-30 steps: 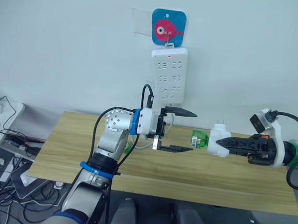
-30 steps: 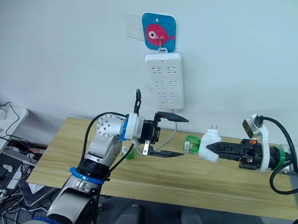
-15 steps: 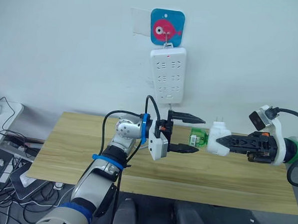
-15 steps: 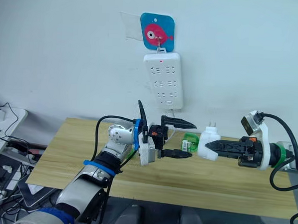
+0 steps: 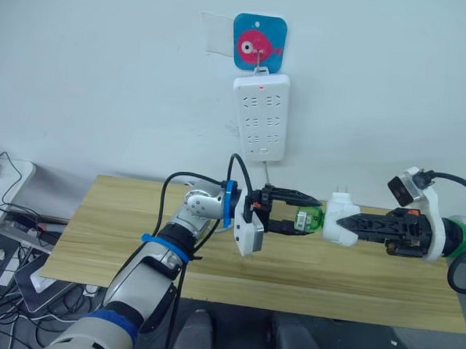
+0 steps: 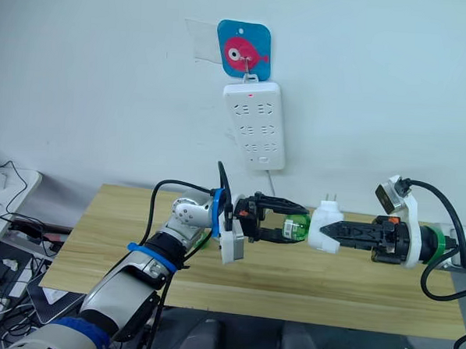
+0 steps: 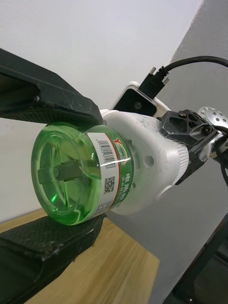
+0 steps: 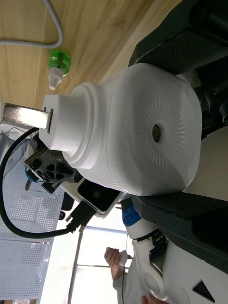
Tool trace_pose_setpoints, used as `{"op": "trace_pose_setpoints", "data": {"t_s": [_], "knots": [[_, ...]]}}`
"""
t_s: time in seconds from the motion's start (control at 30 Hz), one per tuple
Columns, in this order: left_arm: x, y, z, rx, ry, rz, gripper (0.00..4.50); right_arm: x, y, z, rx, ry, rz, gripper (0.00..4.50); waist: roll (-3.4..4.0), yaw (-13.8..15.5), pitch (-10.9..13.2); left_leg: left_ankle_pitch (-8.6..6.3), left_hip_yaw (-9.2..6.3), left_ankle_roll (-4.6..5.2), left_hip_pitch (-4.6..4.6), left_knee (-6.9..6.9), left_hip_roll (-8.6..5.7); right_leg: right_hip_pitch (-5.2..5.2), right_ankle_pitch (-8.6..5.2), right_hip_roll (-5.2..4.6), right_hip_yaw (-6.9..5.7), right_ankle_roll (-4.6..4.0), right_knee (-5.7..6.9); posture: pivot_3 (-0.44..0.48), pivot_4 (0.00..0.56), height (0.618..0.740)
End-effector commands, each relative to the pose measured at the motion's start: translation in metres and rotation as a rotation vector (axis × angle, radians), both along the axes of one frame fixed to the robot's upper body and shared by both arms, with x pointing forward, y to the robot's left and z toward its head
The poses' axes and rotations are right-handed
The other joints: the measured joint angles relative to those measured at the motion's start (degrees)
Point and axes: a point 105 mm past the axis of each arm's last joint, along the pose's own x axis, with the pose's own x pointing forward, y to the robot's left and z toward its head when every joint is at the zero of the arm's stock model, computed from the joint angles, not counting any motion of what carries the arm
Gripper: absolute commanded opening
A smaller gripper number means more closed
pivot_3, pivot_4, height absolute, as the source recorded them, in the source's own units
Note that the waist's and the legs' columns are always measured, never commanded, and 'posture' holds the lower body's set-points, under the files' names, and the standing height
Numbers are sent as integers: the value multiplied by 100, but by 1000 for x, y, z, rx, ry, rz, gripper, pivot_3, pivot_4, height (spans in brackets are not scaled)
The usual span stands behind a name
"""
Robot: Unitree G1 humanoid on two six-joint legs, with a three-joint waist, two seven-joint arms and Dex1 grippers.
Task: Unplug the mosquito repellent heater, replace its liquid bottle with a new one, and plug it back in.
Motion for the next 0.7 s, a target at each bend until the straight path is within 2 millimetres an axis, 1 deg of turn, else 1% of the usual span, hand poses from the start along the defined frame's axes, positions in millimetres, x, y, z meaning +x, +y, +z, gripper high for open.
{"op": "trace_pose_setpoints", "data": {"t_s": [0.03,0.07,0.1,0.17,0.23,0.3,0.33,0.4,0.43,0.47,0.53,0.6,0.7], "knots": [[-2,-2,10,-37,48,-19,2254,-1,1,10,24,-33,7,3016,0,0,0,0,0,0,0,0,0,0,0,0,0,0,0,-52,166,740],[0,-3,10,-24,143,-22,2253,-1,1,9,21,-34,6,3016,0,-4,0,0,0,0,0,0,0,0,0,0,0,0,0,-52,166,740],[7,-3,9,26,431,-30,2253,-1,1,10,16,-36,5,3016,0,-12,0,0,0,0,0,0,0,0,0,0,0,0,0,-52,166,740],[4,-3,3,157,887,-114,2253,-3,1,10,-1,-38,9,3016,1,-62,1,0,-5,0,-3,0,3,0,0,0,-2,0,3,-55,169,740],[-1,-1,0,284,1187,-141,2253,-5,1,9,-17,-36,18,3016,1,-112,1,1,-25,0,-7,2,6,0,-1,1,-18,-1,3,-55,169,740],[4,0,6,363,1592,-134,2253,-8,3,7,-48,-36,32,3016,1,-145,1,1,-43,1,-10,4,6,2,-2,4,-32,0,3,-56,171,740],[1,2,11,420,1733,-162,2253,-10,4,6,-58,-37,41,3016,1,-155,1,1,-46,1,-10,6,5,2,-2,6,-36,0,4,-56,171,740],[-4,5,20,499,1881,-229,2253,-12,6,5,-66,-40,55,3016,1,-205,1,2,-51,2,-12,7,5,3,-3,8,-43,1,3,-56,171,740],[-1,6,23,516,1977,-247,2253,-13,7,5,-67,-42,62,3016,1,-225,1,1,-51,2,-11,6,5,3,-4,9,-43,0,3,-56,171,740],[3,5,23,521,2058,-249,2253,-13,8,5,-68,-44,64,3016,1,-239,1,1,-52,2,-11,5,4,3,-5,11,-45,-1,3,-59,174,740],[11,2,16,519,2143,-202,2253,-13,9,5,-71,-49,62,3016,0,-262,2,2,-55,2,-10,5,4,3,-5,12,-47,-1,3,-65,176,740],[12,2,17,530,2178,-215,2989,-11,9,5,-63,-53,52,3016,0,-284,2,2,-52,2,-9,5,4,4,-5,13,-44,-1,3,-72,175,740],[10,2,26,522,2174,-266,3840,-10,8,6,-60,-58,40,3016,0,-307,2,2,-50,1,-8,3,8,2,-5,16,-42,-2,3,-74,175,740]]}}
